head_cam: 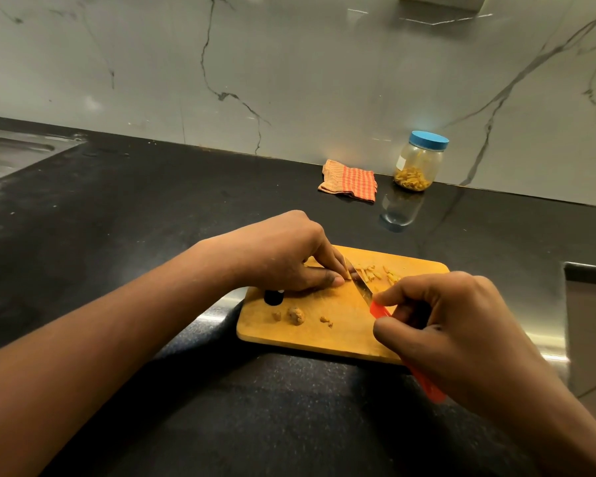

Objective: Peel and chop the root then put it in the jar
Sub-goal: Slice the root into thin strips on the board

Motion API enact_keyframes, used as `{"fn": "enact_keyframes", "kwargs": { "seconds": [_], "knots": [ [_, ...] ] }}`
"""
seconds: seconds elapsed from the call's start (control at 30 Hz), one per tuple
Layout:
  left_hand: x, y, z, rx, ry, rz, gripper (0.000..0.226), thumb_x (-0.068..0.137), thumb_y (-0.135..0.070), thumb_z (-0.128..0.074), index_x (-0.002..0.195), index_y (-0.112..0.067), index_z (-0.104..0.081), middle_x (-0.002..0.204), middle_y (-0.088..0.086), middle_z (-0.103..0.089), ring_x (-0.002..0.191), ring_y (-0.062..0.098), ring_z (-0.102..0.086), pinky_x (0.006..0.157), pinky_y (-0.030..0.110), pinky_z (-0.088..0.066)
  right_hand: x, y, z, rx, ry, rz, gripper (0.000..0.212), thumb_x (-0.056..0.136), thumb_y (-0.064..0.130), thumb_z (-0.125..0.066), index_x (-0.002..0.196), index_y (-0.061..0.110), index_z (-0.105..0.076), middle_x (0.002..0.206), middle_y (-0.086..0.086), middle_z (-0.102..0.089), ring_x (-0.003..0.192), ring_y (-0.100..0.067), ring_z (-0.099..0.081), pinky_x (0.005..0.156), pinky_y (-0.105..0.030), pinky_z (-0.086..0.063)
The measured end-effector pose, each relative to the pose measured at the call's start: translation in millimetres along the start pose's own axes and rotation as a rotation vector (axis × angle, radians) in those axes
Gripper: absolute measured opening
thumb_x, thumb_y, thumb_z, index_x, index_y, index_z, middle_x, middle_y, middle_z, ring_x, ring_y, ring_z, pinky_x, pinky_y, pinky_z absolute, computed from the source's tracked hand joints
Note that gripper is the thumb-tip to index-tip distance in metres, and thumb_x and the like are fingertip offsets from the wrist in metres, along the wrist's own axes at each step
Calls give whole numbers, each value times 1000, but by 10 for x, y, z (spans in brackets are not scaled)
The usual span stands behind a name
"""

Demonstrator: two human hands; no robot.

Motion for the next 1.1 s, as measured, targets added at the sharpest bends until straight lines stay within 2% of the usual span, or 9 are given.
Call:
{"fn": "enact_keyframes", "kwargs": {
  "seconds": [0.23, 0.33, 0.5, 0.67, 0.8, 0.87, 0.93, 1.1],
  "knots": [
    [10, -6, -8, -3, 1, 10, 30, 94, -36, -58, 122, -29, -67, 123, -18, -65, 104, 8, -62, 81, 10, -42, 15, 10, -9, -3, 13, 19, 25, 73, 32, -68, 95, 21, -74, 66, 8, -63, 74, 0, -59, 59, -12, -48],
    [3, -10, -1, -7, -1, 12, 30, 95, -35, -58, 122, -29, -67, 124, -18, -65, 106, 7, -61, 79, 7, -39, 33, 15, -30, -4, 29, 24, 22, 76, 30, -69, 96, 21, -73, 68, 5, -63, 73, -4, -59, 62, -19, -51],
    [1, -8, -6, -13, 4, 17, 29, 95, -34, -58, 123, -29, -67, 126, -18, -64, 108, 6, -60, 76, 6, -36, 121, 5, -60, -15, 41, 5, 19, 78, 28, -69, 95, 22, -72, 67, 5, -63, 67, -9, -59, 60, -25, -52],
    [-4, -12, -2, -20, 6, 23, 29, 95, -34, -58, 122, -29, -67, 126, -17, -64, 106, 8, -61, 85, 11, -43, 131, 17, -71, -27, 28, -7, 20, 78, 30, -69, 97, 24, -71, 67, 6, -62, 65, -9, -59, 60, -17, -51],
    [-6, -7, -15, -17, -19, 18, 27, 95, -33, -58, 121, -30, -68, 126, -18, -64, 106, 6, -59, 76, 7, -36, 41, 29, 10, -21, 39, -5, 19, 74, 29, -71, 91, 23, -73, 64, 5, -62, 69, -5, -59, 62, -20, -51],
    [-5, -1, -16, -15, -44, 15, 27, 95, -33, -59, 120, -31, -69, 125, -18, -64, 107, 5, -58, 73, 6, -32, -6, 32, 54, -21, 41, -8, 19, 71, 32, -71, 88, 24, -73, 61, 8, -62, 71, 2, -59, 59, -13, -48],
    [-4, 2, -16, -15, -52, 16, 27, 95, -34, -59, 120, -31, -69, 125, -18, -65, 108, 4, -58, 73, 5, -31, -43, 33, 76, -38, 36, -3, 22, 68, 35, -69, 87, 24, -74, 60, 12, -61, 73, 5, -59, 57, -7, -46],
    [1, 1, -16, -10, -54, 14, 27, 94, -34, -60, 119, -30, -69, 123, -18, -65, 107, 4, -60, 76, 3, -31, -42, 46, 77, -40, 11, 2, 28, 66, 39, -64, 87, 24, -75, 59, 13, -62, 71, 3, -61, 58, -7, -47]
  ]
}}
Point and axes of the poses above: each hand's wrist, its own x-axis towards the middle knuckle, its own z-axis out of the back of the hand, y = z × x, the point moved 2 cm from there along x, towards the middle knuckle
